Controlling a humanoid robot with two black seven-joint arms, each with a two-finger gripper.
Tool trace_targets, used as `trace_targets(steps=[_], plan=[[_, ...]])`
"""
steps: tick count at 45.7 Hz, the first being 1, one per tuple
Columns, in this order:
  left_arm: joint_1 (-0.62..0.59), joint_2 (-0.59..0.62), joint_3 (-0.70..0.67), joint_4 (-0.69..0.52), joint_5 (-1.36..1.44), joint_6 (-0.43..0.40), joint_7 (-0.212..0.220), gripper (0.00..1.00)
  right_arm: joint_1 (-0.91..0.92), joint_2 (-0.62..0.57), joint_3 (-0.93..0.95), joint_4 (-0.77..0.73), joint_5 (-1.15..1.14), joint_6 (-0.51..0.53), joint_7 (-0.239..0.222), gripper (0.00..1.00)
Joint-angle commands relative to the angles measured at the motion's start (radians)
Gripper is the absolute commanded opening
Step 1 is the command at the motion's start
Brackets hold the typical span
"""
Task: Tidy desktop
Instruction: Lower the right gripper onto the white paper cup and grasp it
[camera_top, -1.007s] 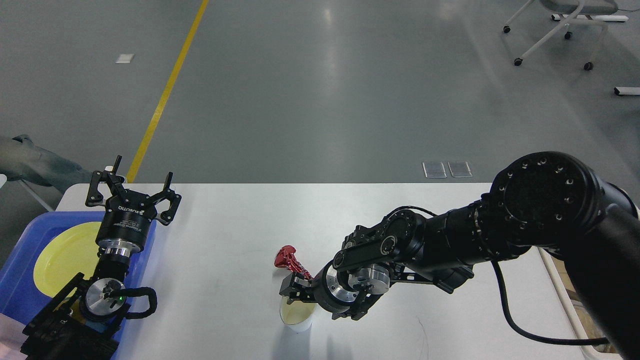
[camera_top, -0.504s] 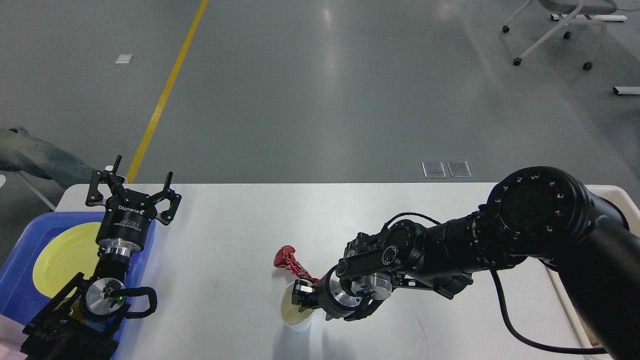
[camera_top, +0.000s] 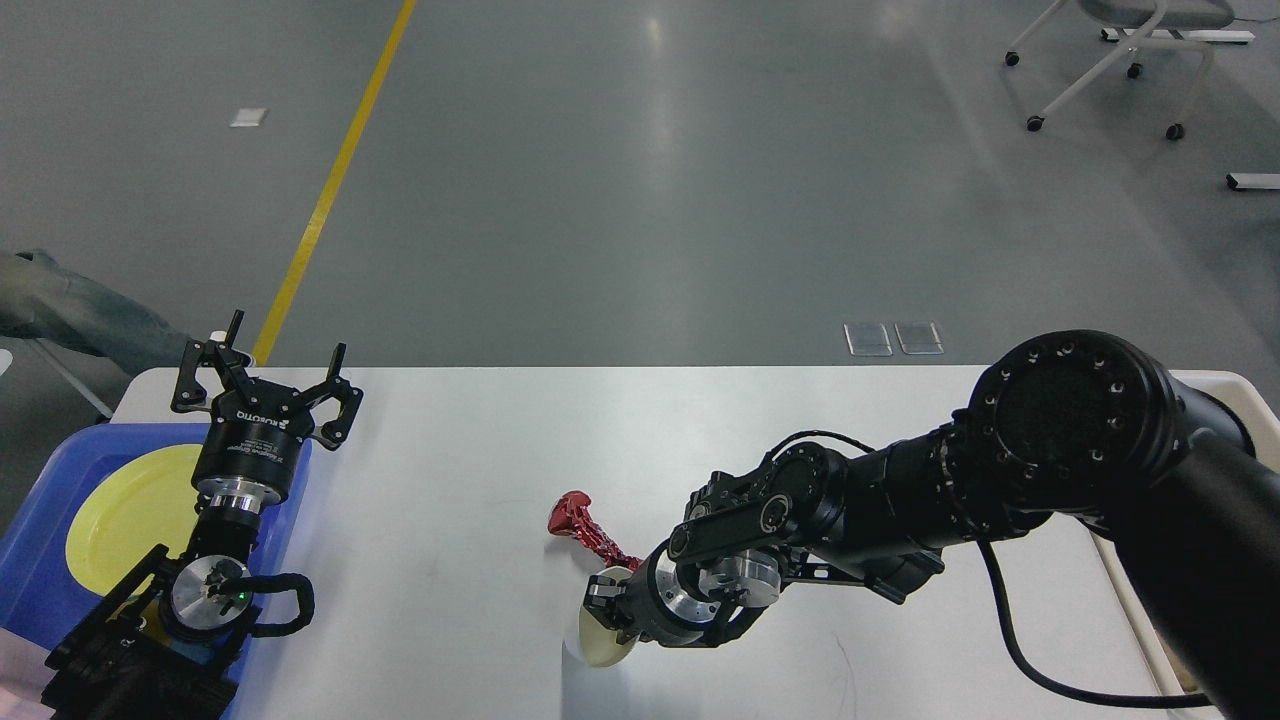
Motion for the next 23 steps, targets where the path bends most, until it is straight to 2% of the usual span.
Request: trace_targets(steps=[1,13,23], plan=[[0.000,0.000,0.000,0.000,0.000,0.000,0.000,0.99,0.007,-0.003,-0.001,0.013,0.008,0.004,0.000,0.00],[0.000,0.000,0.000,0.000,0.000,0.000,0.000,0.99,0.073,-0.054,-0.019,0.076,0.058,0.039,0.003,0.00],[0.000,0.000,0.000,0.000,0.000,0.000,0.000,0.99,0.278,-0.161,-0.088,0.219,0.082,0.208,0.008,0.00]])
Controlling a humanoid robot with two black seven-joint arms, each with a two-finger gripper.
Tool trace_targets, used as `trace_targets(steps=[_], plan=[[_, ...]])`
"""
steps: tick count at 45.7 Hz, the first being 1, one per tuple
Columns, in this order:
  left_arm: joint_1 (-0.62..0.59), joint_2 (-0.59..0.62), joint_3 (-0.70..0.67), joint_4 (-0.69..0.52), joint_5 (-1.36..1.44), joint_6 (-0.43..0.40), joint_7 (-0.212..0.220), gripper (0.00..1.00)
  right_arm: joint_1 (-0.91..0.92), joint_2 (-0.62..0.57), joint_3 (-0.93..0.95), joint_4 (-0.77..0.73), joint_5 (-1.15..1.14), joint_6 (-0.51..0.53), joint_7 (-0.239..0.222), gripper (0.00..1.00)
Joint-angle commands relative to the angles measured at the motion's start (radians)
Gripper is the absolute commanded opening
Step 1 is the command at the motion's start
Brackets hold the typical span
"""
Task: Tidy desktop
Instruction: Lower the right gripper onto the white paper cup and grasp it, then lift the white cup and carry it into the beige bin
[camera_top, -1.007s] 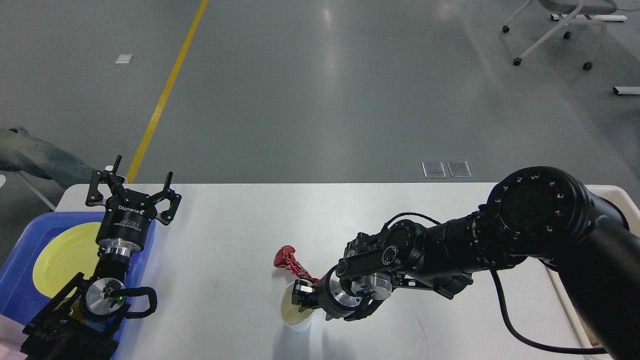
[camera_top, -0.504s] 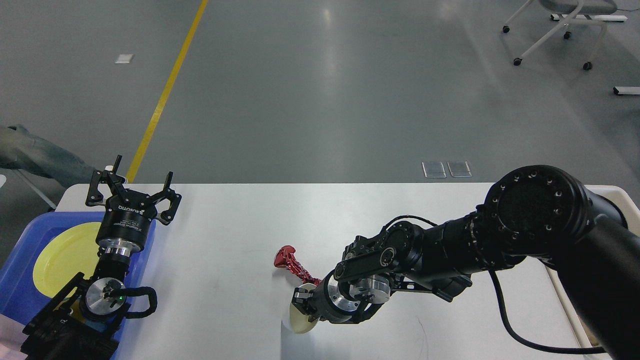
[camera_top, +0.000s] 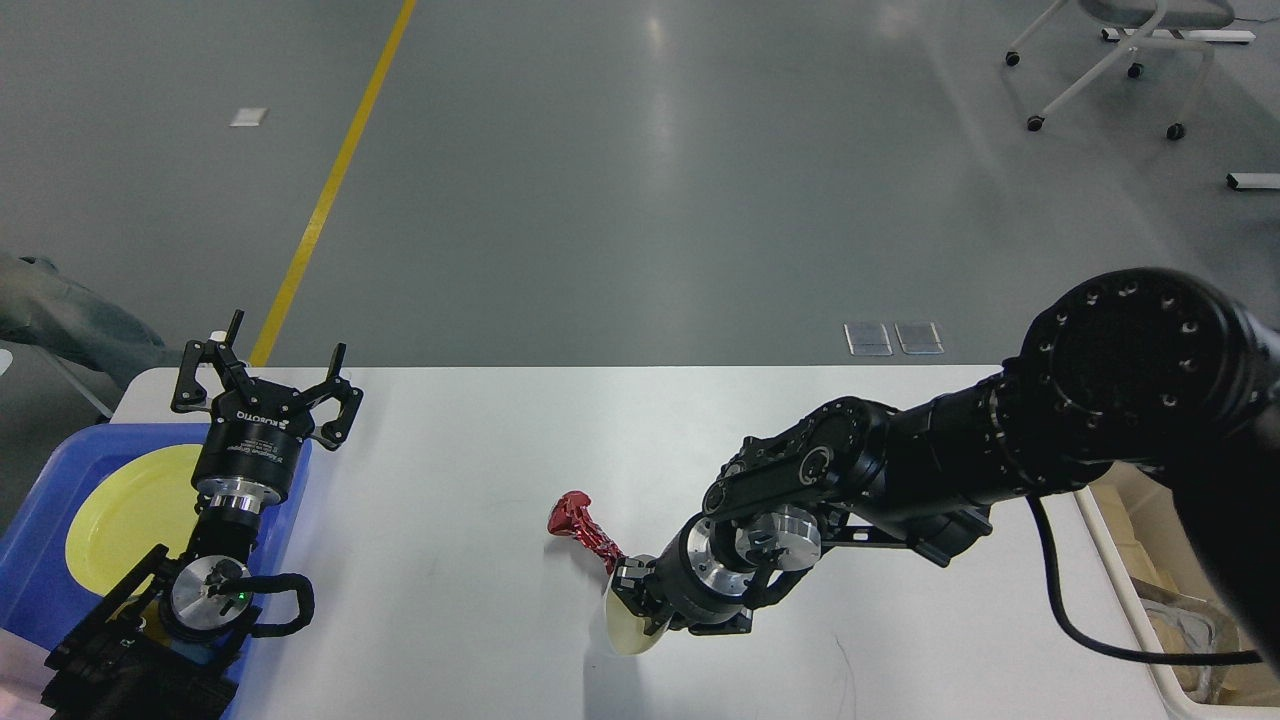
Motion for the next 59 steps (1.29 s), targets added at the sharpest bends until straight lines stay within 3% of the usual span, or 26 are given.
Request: trace_targets(steps=[1,8,18,30,35,46,59], plan=[[0.000,0.000,0.000,0.000,0.000,0.000,0.000,0.99,0.148,-0.064,-0.047,0.106,0.006,0.097,0.002,0.00],[0.000,0.000,0.000,0.000,0.000,0.000,0.000,0.99,0.328,-0.126,-0.113,0.218,0.004,0.186,0.004,0.00],[0.002,0.000,0.000,0.000,0.000,0.000,0.000,0.99,0.592,-0.252,-0.204,0.314,-0.016,0.396,0.004,0.00],[0.000,0.000,0.000,0.000,0.000,0.000,0.000,0.99,0.831,-0.285,-0.431,0.362,-0.037,0.499,-0.001,0.00],[0.002,0.000,0.000,0.000,0.000,0.000,0.000,0.99,0.859,-0.308,-0.446,0.365,-0.037,0.542,-0.001,0.00],[0.002,0.000,0.000,0.000,0.000,0.000,0.000,0.99,0.857,-0.319,-0.494,0.362,-0.030,0.536,0.002,0.00],[0.002,0.000,0.000,0.000,0.000,0.000,-0.002,0.99,0.762,-0.497,-0.616,0.259,-0.047,0.527,0.004,0.00]])
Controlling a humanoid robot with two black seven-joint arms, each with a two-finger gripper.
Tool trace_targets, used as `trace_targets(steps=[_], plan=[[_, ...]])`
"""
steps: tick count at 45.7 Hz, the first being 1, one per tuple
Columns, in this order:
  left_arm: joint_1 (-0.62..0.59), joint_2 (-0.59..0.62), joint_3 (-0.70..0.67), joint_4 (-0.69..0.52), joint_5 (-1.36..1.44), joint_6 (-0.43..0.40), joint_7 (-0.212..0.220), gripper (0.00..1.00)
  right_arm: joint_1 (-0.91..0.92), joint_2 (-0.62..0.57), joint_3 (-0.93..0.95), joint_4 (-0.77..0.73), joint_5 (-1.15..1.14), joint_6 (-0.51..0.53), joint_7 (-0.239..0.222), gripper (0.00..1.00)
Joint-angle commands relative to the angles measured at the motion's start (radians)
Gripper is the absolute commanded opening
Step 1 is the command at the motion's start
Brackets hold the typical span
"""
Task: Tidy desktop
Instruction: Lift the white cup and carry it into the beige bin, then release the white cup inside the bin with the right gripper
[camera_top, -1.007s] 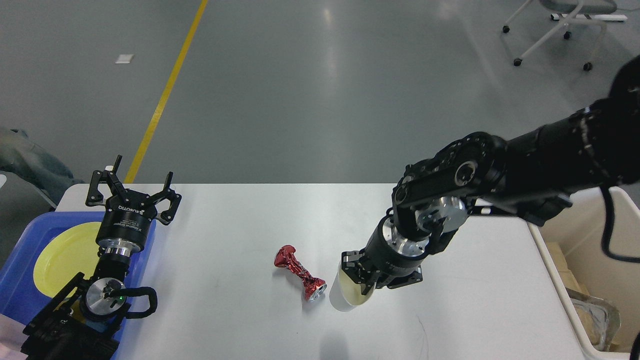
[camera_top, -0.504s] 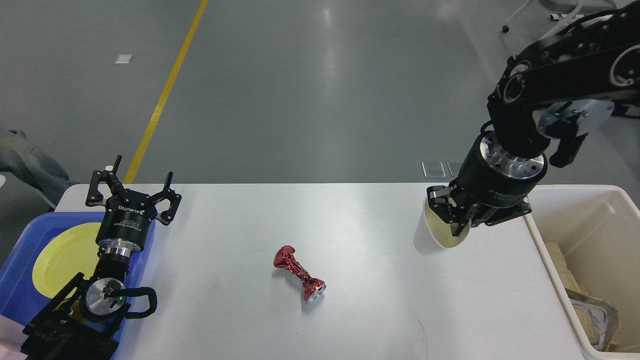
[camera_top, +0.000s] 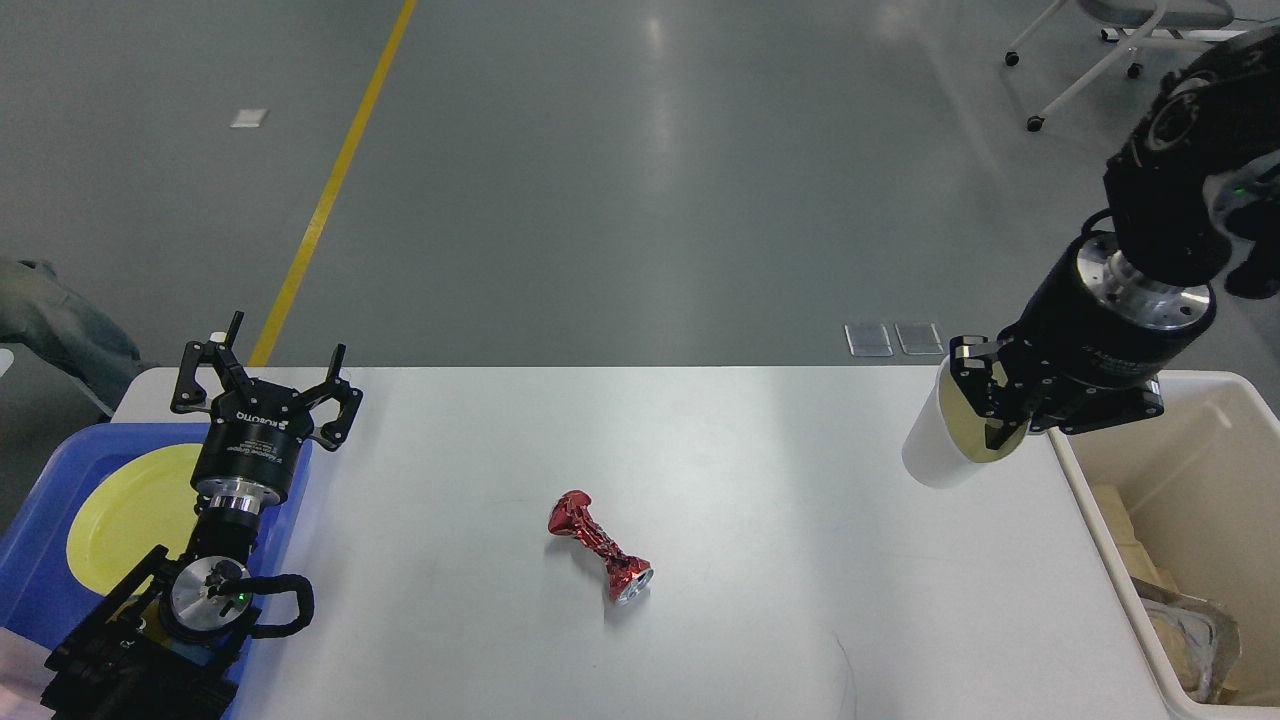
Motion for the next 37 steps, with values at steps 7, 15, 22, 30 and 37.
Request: trace_targets(steps=[7,15,22,30,37], plan=[[0.000,0.000,0.000,0.000,0.000,0.000,-0.002,0.99,-0.174,-0.213,-0.100,-0.190,-0.088,-0.009,0.000,0.00],[0.000,0.000,0.000,0.000,0.000,0.000,-0.002,0.99,-0.361,-0.353,-0.076,-0.414,-0.139,-0.010,0.001,0.00],[0.000,0.000,0.000,0.000,0.000,0.000,0.000,0.99,-0.583,-0.413,0.027,-0.621,-0.141,-0.013,0.001,0.00],[0.000,0.000,0.000,0.000,0.000,0.000,0.000,0.99,-0.839,-0.442,0.159,-0.863,-0.141,-0.015,0.003,0.00],[0.000,0.000,0.000,0.000,0.000,0.000,0.000,0.99,-1.094,-0.428,0.249,-1.027,-0.139,-0.183,0.001,0.00]])
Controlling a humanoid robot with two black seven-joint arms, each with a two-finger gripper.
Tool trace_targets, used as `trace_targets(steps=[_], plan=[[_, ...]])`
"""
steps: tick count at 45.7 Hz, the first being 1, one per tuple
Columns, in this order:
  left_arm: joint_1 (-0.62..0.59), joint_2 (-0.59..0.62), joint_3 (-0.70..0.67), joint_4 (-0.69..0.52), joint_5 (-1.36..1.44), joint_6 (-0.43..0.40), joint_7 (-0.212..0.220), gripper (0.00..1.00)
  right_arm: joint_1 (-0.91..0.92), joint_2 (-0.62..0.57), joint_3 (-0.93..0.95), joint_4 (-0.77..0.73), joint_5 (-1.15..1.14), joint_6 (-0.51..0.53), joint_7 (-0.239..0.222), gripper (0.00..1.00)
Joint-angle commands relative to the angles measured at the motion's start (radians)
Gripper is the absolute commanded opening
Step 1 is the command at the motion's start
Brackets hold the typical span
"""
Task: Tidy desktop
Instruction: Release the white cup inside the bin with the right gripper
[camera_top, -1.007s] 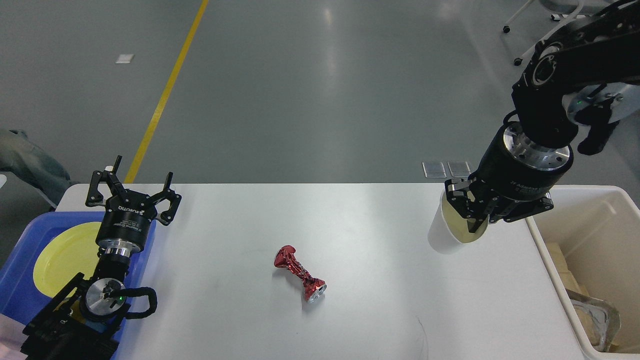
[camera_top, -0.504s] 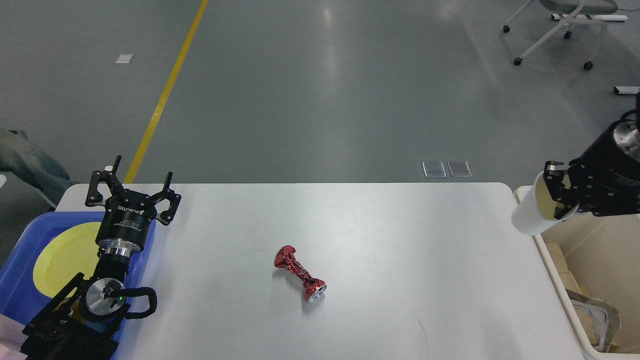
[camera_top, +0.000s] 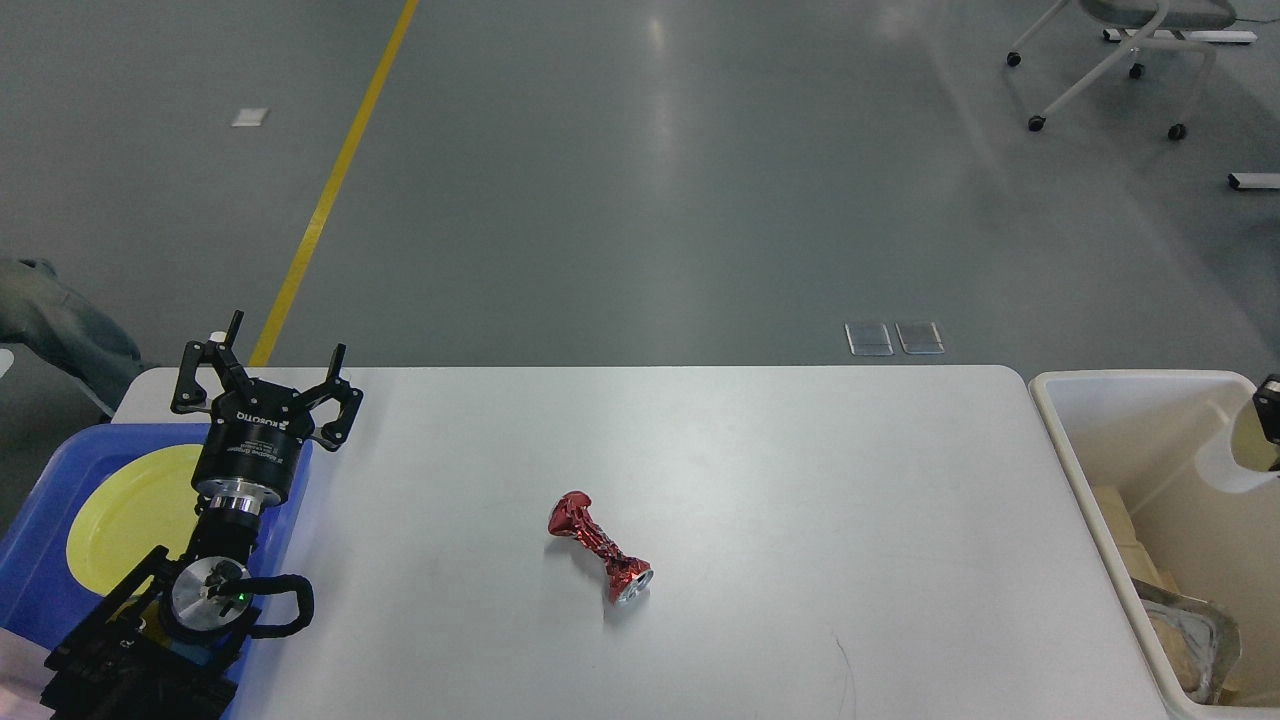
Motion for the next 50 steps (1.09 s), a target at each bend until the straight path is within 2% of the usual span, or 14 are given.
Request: trace_targets(steps=[1,8,14,25,29,50], plan=[[0.000,0.000,0.000,0.000,0.000,0.000,0.000,0.99,-0.222,0.016,0.076,-0.134,0.003,-0.186,-0.001,0.00],[0.000,0.000,0.000,0.000,0.000,0.000,0.000,0.99,-0.481,0.080,0.156,-0.211,0.001,-0.547,-0.001,0.00],[0.000,0.000,0.000,0.000,0.000,0.000,0.000,0.99,-0.642,0.185,0.185,-0.311,0.015,-0.699,-0.001,0.00],[0.000,0.000,0.000,0.000,0.000,0.000,0.000,0.99,-0.819,0.317,0.308,-0.455,0.018,-0.797,-0.001,0.00],[0.000,0.000,0.000,0.000,0.000,0.000,-0.001,0.99,-0.846,0.354,0.317,-0.512,0.018,-0.804,-0.001,0.00],[0.000,0.000,0.000,0.000,0.000,0.000,-0.001,0.99,-0.915,0.413,0.320,-0.520,0.018,-0.857,-0.001,0.00]])
